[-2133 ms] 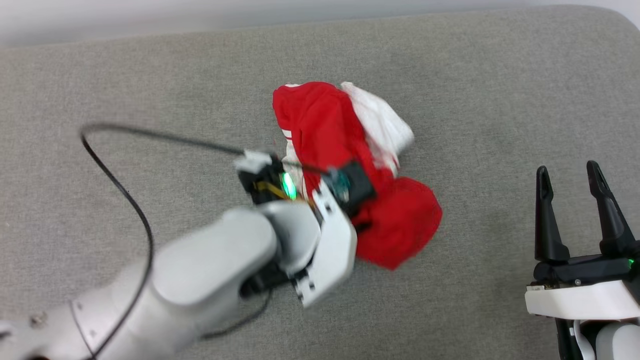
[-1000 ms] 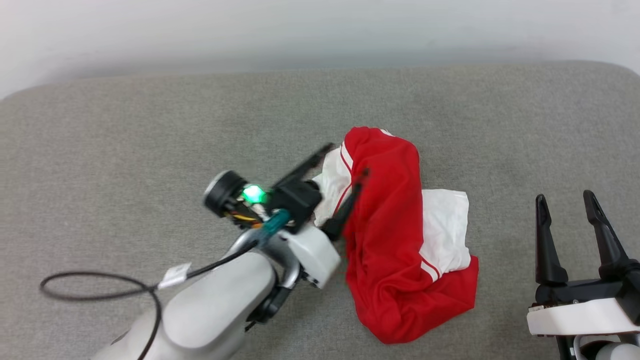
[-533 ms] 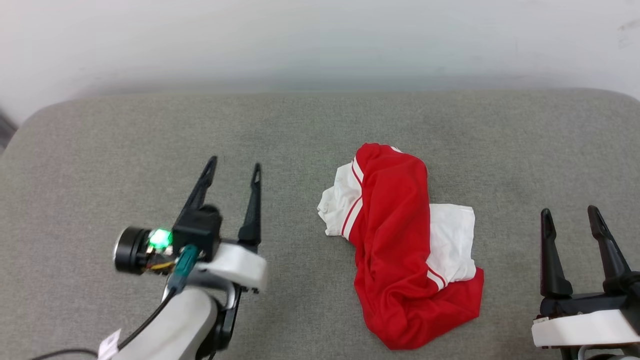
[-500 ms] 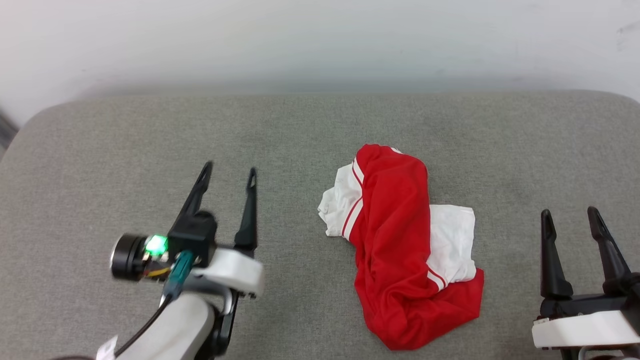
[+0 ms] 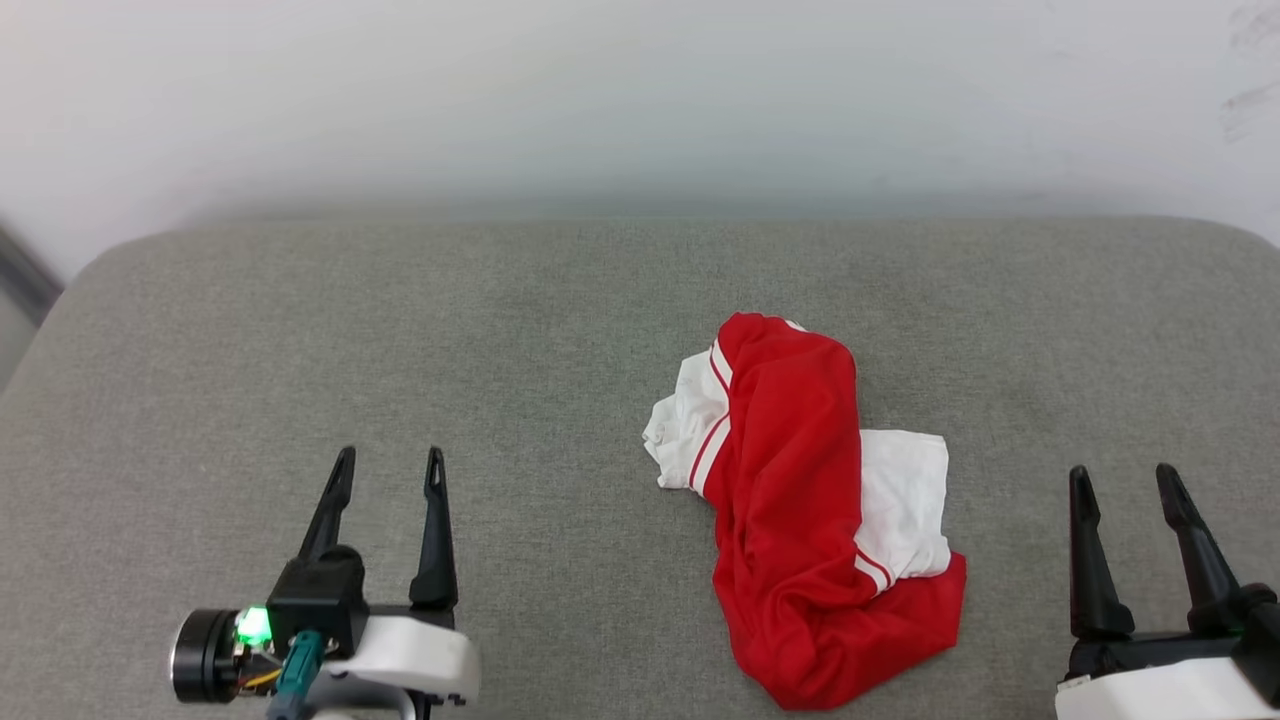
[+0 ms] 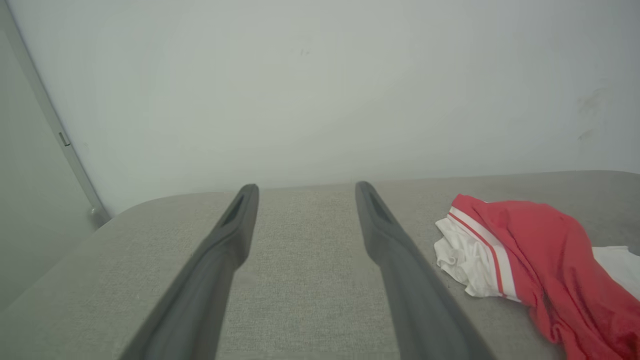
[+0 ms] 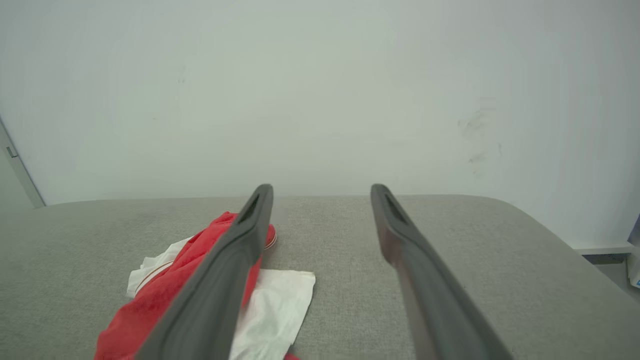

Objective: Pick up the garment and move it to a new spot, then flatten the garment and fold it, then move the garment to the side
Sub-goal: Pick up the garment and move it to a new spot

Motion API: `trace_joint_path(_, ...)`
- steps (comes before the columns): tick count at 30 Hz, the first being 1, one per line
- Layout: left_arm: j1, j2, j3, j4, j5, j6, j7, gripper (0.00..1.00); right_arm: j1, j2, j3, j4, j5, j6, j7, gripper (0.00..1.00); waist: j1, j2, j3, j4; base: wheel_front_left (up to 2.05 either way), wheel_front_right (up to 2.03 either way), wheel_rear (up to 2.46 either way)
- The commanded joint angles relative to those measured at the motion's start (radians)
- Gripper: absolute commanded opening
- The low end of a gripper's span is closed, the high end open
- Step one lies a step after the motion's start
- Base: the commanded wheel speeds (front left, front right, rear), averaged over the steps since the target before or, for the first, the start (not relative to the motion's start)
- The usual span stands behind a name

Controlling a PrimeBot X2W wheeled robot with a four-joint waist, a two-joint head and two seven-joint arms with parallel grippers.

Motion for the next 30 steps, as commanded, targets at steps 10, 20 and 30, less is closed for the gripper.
trace_joint_path(10, 0.117, -0.09, 0.13, 0.006, 0.1, -0.119, -0.002, 1.0, 0.056, 0.001, 0.005, 0.021, 0.032, -0.001, -0.002, 1.0, 0.0001, 0.0, -0.022, -0.008, 0.0, 0.0, 0.0)
trace_joint_path(20, 0.161, -0.169, 0.211, 0.031, 0.166, -0.201, -0.002, 1.0, 0.079, 0.001, 0.01, 0.03, 0.05, -0.001, -0.002, 1.0, 0.0001, 0.0, -0.03, -0.014, 0.0, 0.0, 0.0)
trace_joint_path(30, 0.165, -0.211, 0.266, 0.052, 0.213, -0.254, -0.002, 1.0, 0.079, 0.001, 0.017, 0.031, 0.047, -0.001, -0.002, 1.0, 0.0001, 0.0, -0.029, -0.013, 0.0, 0.0, 0.0)
